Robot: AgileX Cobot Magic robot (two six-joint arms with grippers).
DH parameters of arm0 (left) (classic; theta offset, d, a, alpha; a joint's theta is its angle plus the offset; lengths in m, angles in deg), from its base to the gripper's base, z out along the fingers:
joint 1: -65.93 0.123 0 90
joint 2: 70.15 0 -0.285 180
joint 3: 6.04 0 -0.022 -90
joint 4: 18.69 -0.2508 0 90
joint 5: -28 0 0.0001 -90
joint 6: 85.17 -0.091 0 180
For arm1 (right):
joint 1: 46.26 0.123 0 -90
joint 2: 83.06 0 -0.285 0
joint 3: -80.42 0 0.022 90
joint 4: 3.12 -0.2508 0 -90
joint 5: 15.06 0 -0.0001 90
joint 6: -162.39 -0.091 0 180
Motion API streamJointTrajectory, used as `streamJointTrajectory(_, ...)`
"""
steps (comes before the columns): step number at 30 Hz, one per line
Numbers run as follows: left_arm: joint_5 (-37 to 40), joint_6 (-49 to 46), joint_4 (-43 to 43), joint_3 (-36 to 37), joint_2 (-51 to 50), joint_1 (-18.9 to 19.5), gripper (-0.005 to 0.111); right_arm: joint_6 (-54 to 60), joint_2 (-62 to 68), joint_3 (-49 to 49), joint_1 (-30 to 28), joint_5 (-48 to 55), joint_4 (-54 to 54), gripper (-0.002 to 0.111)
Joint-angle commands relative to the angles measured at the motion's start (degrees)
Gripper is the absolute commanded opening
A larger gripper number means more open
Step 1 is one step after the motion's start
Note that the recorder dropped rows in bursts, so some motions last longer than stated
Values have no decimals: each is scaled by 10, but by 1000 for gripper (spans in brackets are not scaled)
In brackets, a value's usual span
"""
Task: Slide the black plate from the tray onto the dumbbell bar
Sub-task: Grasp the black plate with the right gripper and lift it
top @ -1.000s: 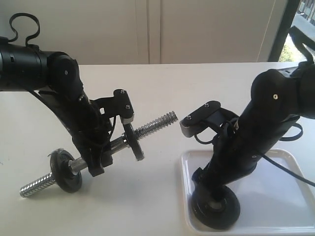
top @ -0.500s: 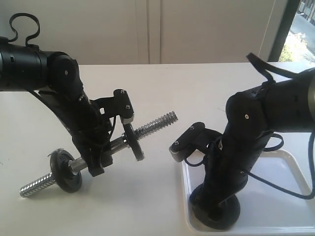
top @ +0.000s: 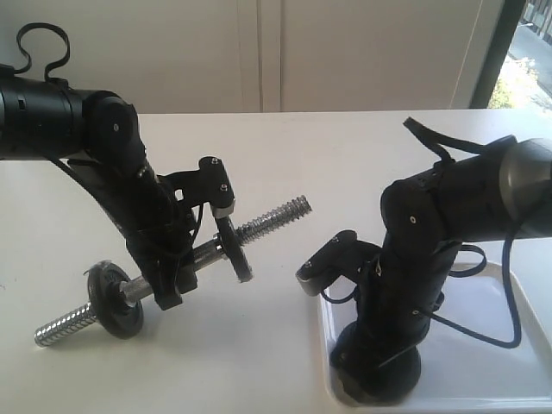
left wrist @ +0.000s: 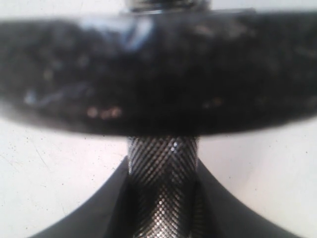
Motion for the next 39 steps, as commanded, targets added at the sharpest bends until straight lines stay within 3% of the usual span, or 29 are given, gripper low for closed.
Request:
streamJointTrajectory(1,-1,2,25,-13,38,0,0,-6,21,0,1,-4,11,97)
streamJointTrajectory(11,-1,2,25,-13,38,0,0,-81,49,0,1,-2,94,84)
streamJointTrajectory(20,-1,2,25,-13,38,0,0,-85,49,0,1,-5,96,79)
streamJointTrajectory(24,-1,2,25,-13,38,0,0,-93,49,0,1,-5,95,54)
streamJointTrajectory(30,1,5,25,-13,38,0,0,-182,48,-5,1,-28,94,2)
streamJointTrajectory(39,1,5,25,-13,38,0,0,-188,-26,-7,0,-53,99,0)
